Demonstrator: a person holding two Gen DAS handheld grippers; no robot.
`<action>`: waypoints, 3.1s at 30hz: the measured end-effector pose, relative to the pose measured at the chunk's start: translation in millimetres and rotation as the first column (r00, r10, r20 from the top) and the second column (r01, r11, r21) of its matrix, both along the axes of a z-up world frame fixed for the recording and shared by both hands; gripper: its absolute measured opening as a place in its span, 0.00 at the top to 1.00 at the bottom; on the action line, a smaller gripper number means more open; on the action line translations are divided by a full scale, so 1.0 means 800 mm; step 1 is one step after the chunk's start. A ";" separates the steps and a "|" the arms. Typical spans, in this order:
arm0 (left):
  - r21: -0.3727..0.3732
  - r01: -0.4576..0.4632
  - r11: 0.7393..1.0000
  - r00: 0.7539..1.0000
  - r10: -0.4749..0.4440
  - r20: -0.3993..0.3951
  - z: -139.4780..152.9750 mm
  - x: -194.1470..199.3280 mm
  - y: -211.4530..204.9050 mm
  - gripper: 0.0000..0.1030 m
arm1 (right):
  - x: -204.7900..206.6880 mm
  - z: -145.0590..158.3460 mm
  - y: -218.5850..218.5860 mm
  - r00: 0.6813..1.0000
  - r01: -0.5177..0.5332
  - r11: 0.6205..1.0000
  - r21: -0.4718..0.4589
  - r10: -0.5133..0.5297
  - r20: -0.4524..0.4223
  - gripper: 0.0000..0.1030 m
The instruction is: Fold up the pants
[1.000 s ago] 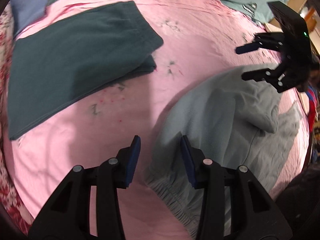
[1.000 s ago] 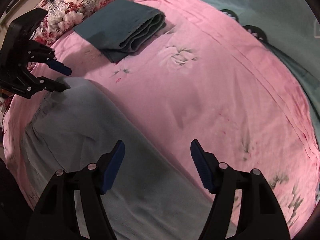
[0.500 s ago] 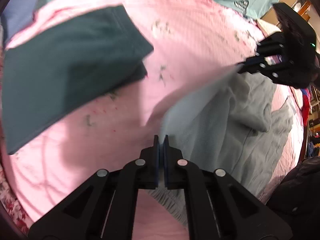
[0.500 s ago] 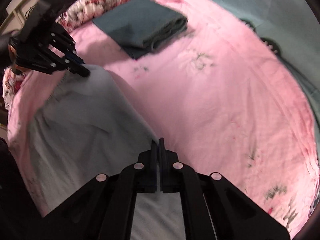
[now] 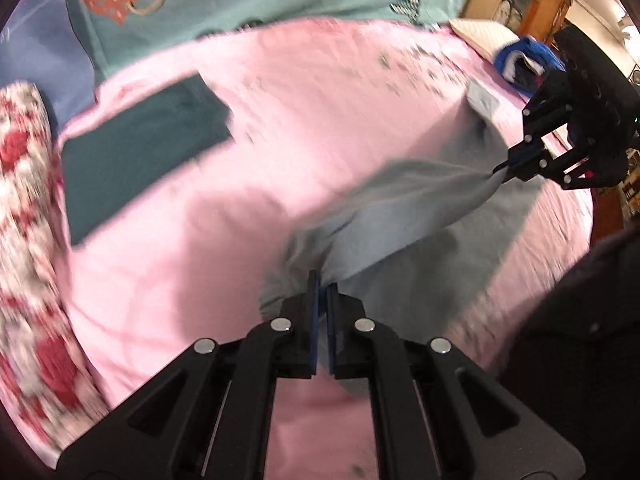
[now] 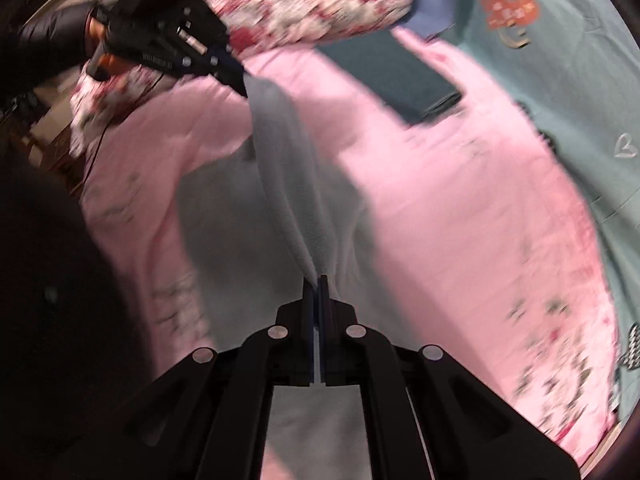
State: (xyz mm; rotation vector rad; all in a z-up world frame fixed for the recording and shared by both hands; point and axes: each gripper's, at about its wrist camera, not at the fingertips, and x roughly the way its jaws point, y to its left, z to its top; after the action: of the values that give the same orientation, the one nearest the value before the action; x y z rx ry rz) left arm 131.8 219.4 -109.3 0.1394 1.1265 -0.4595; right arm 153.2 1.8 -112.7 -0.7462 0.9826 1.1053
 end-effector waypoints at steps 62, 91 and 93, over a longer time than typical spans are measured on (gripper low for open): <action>0.060 -0.469 0.881 0.878 0.473 -0.073 -0.075 -0.035 -0.135 0.20 | 0.103 0.043 -0.530 0.032 0.933 -0.171 0.317 -0.837 -0.546 0.95; 0.257 -0.588 0.767 0.797 0.604 0.023 -0.052 -0.088 -0.029 0.16 | -0.025 -0.052 -0.365 0.374 0.927 0.333 0.174 -0.785 -0.494 0.72; 0.229 -0.645 0.729 0.750 0.661 0.009 -0.051 -0.102 0.000 0.16 | -0.031 -0.050 -0.275 0.560 0.823 0.535 0.190 -0.709 -0.429 0.72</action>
State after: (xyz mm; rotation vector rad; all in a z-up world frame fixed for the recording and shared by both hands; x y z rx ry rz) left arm 50.4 219.6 -149.8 -0.0925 1.2133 0.3057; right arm 128.7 -218.6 -153.0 0.2351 1.1481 0.5513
